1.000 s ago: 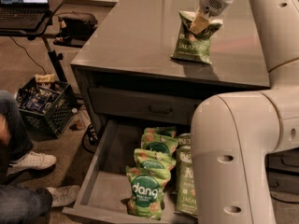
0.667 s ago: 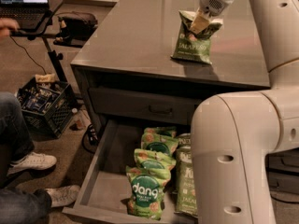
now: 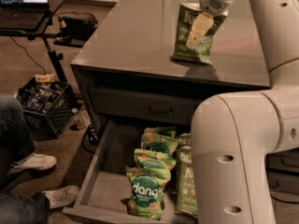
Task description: Pick green jalapeno chip bag from middle drawer and place on counter
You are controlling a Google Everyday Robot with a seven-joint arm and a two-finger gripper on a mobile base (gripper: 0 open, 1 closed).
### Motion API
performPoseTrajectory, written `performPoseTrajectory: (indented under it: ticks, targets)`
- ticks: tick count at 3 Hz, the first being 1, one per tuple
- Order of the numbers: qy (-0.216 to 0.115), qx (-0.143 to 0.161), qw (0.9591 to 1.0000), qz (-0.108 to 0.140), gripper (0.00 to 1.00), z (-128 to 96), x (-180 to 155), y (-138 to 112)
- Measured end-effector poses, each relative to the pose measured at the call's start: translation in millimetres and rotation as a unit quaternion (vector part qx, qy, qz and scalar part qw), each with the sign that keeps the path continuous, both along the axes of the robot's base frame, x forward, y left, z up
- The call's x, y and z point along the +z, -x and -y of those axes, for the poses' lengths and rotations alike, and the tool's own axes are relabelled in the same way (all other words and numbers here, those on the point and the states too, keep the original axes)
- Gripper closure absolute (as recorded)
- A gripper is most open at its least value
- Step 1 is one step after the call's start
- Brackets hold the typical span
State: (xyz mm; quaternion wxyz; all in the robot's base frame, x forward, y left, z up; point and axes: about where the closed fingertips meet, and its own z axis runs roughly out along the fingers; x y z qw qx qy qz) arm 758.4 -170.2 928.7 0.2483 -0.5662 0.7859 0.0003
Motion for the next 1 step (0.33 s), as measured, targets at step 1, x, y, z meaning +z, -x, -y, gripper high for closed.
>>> performPoseTrajectory:
  ticks: [1]
  targets:
    - [0.0,0.0,1.0,0.0,0.0,0.0,0.0,0.0]
